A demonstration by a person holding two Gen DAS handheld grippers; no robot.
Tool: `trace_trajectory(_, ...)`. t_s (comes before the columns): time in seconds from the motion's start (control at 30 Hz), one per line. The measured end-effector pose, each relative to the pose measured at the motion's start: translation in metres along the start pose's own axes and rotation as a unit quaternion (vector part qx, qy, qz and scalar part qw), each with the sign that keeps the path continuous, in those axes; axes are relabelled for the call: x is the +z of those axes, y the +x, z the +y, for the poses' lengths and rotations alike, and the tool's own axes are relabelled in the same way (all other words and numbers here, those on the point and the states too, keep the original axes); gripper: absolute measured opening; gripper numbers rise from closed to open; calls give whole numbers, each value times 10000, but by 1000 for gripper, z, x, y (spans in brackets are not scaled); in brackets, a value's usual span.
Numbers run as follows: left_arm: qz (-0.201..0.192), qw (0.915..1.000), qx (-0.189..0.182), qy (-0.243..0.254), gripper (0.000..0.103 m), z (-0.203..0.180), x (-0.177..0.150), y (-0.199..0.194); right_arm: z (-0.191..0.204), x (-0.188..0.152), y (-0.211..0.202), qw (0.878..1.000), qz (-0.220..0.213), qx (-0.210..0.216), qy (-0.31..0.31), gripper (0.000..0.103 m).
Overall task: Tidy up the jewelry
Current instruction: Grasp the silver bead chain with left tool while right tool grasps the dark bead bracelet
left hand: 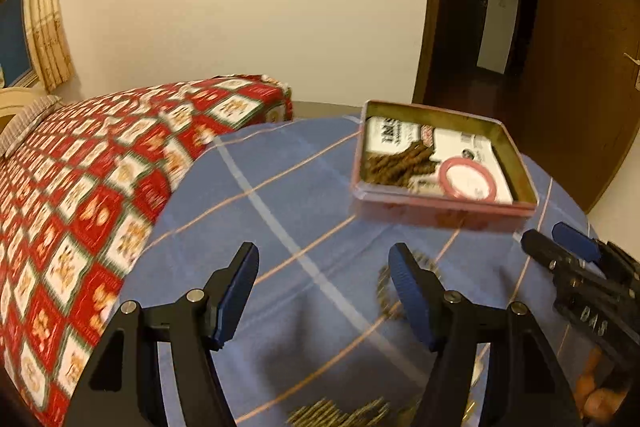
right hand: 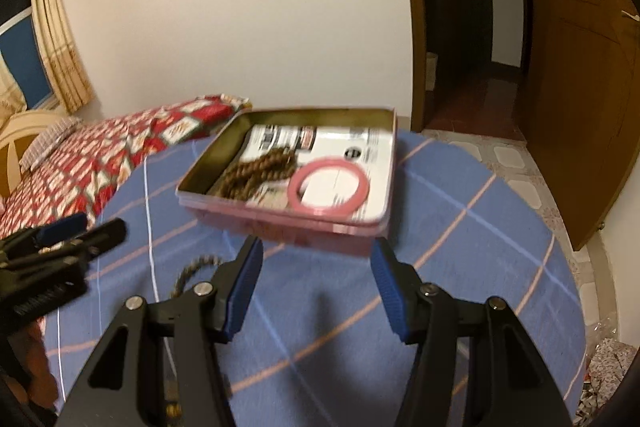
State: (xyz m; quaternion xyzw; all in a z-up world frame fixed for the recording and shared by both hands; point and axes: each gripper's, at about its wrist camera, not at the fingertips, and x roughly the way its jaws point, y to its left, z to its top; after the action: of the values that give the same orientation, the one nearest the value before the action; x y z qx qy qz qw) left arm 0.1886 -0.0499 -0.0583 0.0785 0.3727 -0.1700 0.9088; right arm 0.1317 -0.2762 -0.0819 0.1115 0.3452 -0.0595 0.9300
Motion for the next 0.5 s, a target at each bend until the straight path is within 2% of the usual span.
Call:
trace_trajectory(0.2, 77, 9995, 185, -227, 68, 43, -40, -16, 4, -17, 0, 9996, 237, 109, -64, 59)
trace_trajectory(0.37, 280, 9986, -271, -364, 68, 55, -70, -19, 10, -27, -3, 9992, 327, 191, -148, 59)
trace_trajectory(0.5, 451, 9973, -573, -49, 68, 38, -84, -14, 15, -30, -4, 9987, 391, 255, -192, 59)
